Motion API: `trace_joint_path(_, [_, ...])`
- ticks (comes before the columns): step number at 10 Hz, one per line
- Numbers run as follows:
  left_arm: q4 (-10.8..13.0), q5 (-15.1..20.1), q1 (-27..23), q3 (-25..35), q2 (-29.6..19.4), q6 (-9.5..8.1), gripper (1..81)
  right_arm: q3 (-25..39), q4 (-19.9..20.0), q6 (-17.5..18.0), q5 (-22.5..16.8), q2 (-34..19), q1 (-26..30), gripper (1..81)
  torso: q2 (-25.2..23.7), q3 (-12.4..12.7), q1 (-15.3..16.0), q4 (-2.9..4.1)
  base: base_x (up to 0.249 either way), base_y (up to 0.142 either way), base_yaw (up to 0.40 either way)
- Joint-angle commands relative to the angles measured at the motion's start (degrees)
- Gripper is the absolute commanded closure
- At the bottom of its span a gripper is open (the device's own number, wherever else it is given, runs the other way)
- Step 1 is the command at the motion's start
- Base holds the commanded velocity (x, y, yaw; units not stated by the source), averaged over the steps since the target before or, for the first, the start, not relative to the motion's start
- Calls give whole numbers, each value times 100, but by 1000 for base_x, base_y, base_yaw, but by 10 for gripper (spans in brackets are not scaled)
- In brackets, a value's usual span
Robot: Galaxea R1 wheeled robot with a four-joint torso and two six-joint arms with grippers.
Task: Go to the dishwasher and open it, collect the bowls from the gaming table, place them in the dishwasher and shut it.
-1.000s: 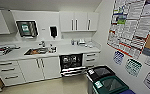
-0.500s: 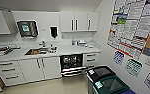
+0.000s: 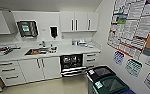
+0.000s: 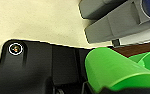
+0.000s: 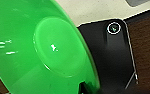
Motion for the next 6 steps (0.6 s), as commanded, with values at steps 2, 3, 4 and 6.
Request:
trace_joint_path(2, [45, 191, -302, 104, -75, 4, 811, 65, -81, -29, -262, -38, 269, 811, 0, 0, 1, 0, 0, 0, 0])
trace_joint_path(3, [45, 183, -302, 112, -67, 12, 811, 56, -81, -29, -262, -38, 269, 811, 0, 0, 1, 0, 0, 0, 0])
trace_joint_path(4, [45, 183, -302, 112, -67, 12, 811, 56, -81, -29, -262, -38, 261, 811, 0, 0, 1, 0, 64, 0, 0])
trace_joint_path(6, [45, 183, -302, 112, -67, 12, 811, 56, -81, -38, -262, -38, 260, 811, -7, 4, 1, 0, 78, 0, 0])
